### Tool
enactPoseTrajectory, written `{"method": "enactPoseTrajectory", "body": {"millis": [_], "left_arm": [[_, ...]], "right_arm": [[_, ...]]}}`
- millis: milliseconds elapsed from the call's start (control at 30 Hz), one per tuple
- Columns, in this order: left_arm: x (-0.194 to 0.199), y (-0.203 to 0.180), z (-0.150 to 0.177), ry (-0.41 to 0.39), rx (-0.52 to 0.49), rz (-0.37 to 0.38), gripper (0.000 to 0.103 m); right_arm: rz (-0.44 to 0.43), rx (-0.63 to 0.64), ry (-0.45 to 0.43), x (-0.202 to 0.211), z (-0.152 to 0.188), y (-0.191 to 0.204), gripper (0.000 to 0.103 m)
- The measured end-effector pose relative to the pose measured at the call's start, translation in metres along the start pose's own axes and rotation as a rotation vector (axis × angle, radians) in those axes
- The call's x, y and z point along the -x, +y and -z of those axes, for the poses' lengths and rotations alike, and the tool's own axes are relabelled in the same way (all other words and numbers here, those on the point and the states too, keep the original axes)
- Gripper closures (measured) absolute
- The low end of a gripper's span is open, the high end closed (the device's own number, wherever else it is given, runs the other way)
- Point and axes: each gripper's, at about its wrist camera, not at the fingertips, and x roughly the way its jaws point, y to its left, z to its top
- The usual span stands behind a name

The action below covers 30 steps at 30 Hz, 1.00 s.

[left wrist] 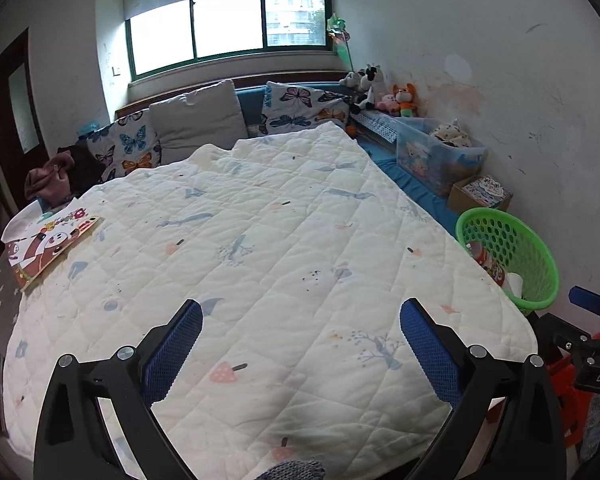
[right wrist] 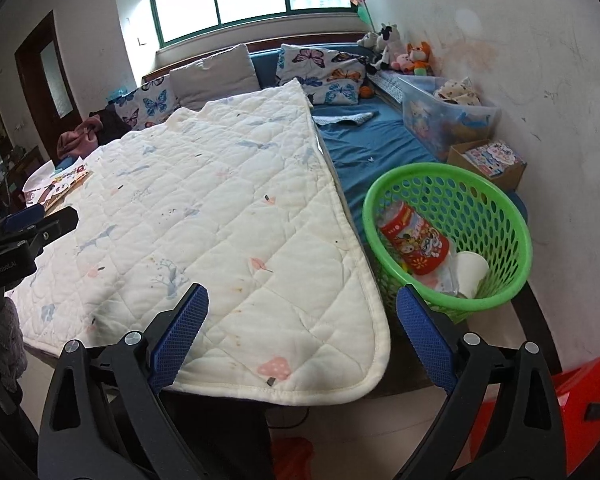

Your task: Collect trash

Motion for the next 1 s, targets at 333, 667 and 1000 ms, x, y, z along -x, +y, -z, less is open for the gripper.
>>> {"method": "enactPoseTrajectory", "body": {"millis": [333,667,1000], "left_arm": [[0.004,0.005,0.011,0.018,0.023,-0.005,0.007],[0.007,0.009,0.014,0.018,0.040,-0.015,0.007],[0.008,0.016,0.014,0.018,0.059,-0.020,0.007]], "right_arm": [[-0.004,0.002,-0.013,0.003,0.003,0.006,0.008],[-0.007,0.004,-0.009,0.000,0.005,0.011,0.008],[-0.009,0.003,-0.011,0.000,0.004,0.012,0.008]]}}
